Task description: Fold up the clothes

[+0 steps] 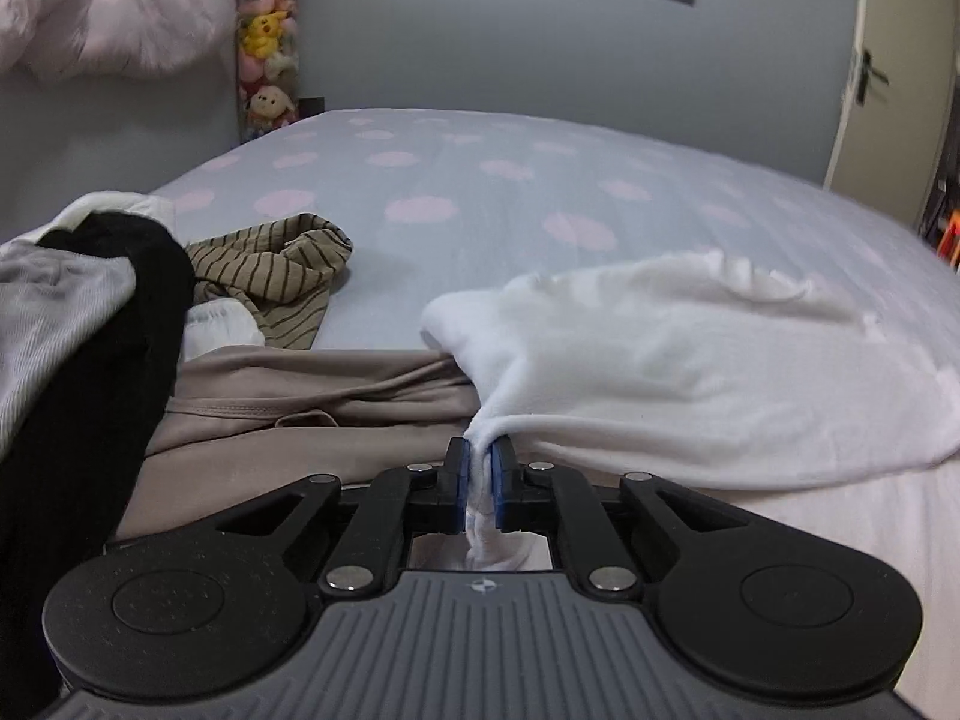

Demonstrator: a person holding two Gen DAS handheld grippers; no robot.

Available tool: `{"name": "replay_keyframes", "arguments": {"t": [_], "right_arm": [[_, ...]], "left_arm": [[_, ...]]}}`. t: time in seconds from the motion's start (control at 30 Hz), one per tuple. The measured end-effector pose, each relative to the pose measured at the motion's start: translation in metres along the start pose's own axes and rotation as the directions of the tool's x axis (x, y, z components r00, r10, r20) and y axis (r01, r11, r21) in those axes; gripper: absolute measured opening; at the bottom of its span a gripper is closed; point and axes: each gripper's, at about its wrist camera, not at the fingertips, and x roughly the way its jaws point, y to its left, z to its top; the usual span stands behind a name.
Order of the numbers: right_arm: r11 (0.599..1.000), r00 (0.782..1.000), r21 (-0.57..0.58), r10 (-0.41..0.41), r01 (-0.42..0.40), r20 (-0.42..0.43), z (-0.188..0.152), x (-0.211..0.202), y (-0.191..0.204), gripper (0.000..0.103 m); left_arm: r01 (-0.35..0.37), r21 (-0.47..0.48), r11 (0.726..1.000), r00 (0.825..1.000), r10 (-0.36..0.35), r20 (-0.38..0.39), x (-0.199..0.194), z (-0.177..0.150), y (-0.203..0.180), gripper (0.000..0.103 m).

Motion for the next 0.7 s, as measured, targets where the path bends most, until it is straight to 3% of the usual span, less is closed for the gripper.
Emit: {"name": "replay_keyframes", "arguments": {"t": [0.1,0.27,0.33,0.4,0.6,0.7], "right_arm": [[0.998,0.998,-0.026,-0.058,0.058,-0.001,-0.002,0.002,-0.003,0.011],[0.996,0.997,-0.04,-0.074,0.074,-0.002,-0.004,0.005,-0.004,0.012],[0.997,0.997,-0.024,-0.073,0.073,0.008,-0.004,0.004,-0.005,0.014],[0.996,0.996,-0.014,-0.089,0.089,0.021,-0.005,0.0,-0.006,0.034],[0.994,0.994,0.019,-0.111,0.11,0.021,-0.008,-0.013,-0.013,0.037],[0.994,0.995,0.052,-0.099,0.1,-0.022,-0.014,-0.021,-0.016,0.047]], "left_arm": [[-0.026,0.054,0.998,0.999,0.028,-0.03,0.005,-0.004,-0.006,0.006],[-0.032,0.022,0.999,0.996,0.033,-0.078,0.003,-0.01,0.005,0.019],[-0.023,-0.005,1.0,0.996,0.022,-0.088,-0.003,-0.01,0.01,0.02],[-0.03,-0.019,0.999,0.995,0.028,-0.098,-0.009,-0.01,0.012,0.02],[-0.048,-0.079,0.996,0.992,0.038,-0.123,-0.024,-0.008,0.019,0.024],[-0.021,-0.134,0.991,0.991,0.003,-0.137,-0.032,-0.011,0.023,0.037]]}}
